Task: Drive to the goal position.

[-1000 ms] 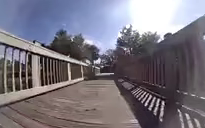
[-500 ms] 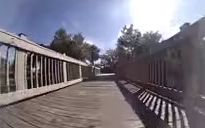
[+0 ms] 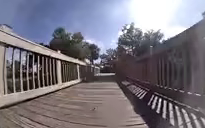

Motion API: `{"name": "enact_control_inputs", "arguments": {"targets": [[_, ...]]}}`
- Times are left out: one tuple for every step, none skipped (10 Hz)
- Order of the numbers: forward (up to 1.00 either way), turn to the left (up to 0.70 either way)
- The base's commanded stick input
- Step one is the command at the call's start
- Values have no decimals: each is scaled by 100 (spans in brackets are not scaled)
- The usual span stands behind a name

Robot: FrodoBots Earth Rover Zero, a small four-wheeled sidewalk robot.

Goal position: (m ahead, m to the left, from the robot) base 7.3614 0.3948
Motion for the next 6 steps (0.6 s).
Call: {"name": "enact_control_inputs", "arguments": {"targets": [[85,0],[85,0],[85,0],[85,0],[85,0],[85,0]]}}
